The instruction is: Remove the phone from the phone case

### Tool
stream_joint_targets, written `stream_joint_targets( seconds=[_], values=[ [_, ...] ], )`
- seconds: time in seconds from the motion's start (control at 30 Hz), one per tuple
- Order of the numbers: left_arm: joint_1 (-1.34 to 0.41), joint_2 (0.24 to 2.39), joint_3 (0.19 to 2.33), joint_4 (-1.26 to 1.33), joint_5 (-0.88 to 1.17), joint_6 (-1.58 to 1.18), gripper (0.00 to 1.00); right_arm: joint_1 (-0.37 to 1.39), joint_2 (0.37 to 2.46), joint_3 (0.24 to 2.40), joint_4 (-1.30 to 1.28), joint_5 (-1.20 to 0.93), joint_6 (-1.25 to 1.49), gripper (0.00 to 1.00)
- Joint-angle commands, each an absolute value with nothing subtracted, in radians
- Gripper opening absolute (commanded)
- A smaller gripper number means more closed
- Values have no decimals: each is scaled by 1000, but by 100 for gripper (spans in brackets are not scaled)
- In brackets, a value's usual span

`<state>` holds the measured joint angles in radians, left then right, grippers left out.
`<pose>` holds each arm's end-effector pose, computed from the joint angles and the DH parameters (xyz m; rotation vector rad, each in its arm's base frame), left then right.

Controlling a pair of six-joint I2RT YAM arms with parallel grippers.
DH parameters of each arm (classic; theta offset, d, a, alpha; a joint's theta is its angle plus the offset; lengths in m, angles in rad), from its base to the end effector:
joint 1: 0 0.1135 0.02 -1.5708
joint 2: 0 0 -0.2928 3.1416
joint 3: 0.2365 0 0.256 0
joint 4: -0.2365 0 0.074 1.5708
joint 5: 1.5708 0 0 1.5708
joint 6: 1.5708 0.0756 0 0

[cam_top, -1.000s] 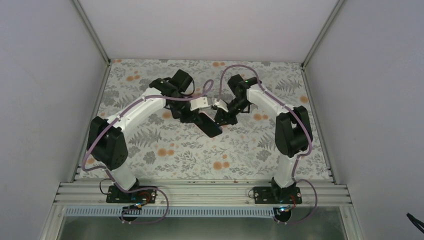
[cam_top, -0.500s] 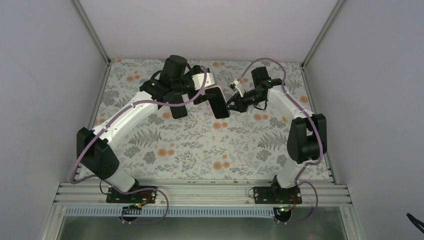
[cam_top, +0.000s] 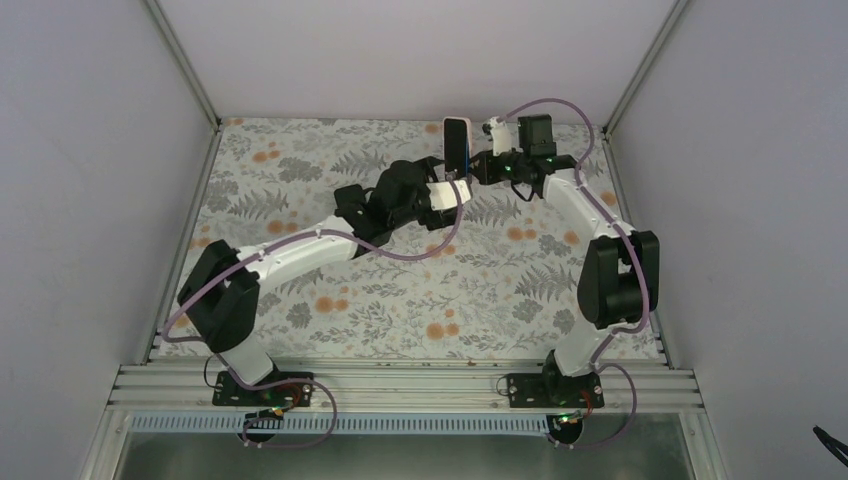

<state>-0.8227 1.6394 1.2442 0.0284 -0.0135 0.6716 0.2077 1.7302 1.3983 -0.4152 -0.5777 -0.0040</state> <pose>0.2949 -0.3163 0.3115 1.3107 1.4283 -0.0875 0.4045 0.1274 0.2849 -0.5328 2.2259 0.7718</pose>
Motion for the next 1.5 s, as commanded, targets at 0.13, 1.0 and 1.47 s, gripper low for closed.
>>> stream_joint_targets(
  seconds=[0.13,1.0,1.47],
  values=[
    [-826,1750,1256,352,-172,541,100,224,1750,1472,-314,-612,135,4],
    [-800,1874,1295,409,-317,425,98,255,1738,1459,-293,-638,137,4],
    [-796,1840,1260,475,-466,457,83,257,1716,1450,-295,-611,133,4]
  ],
)
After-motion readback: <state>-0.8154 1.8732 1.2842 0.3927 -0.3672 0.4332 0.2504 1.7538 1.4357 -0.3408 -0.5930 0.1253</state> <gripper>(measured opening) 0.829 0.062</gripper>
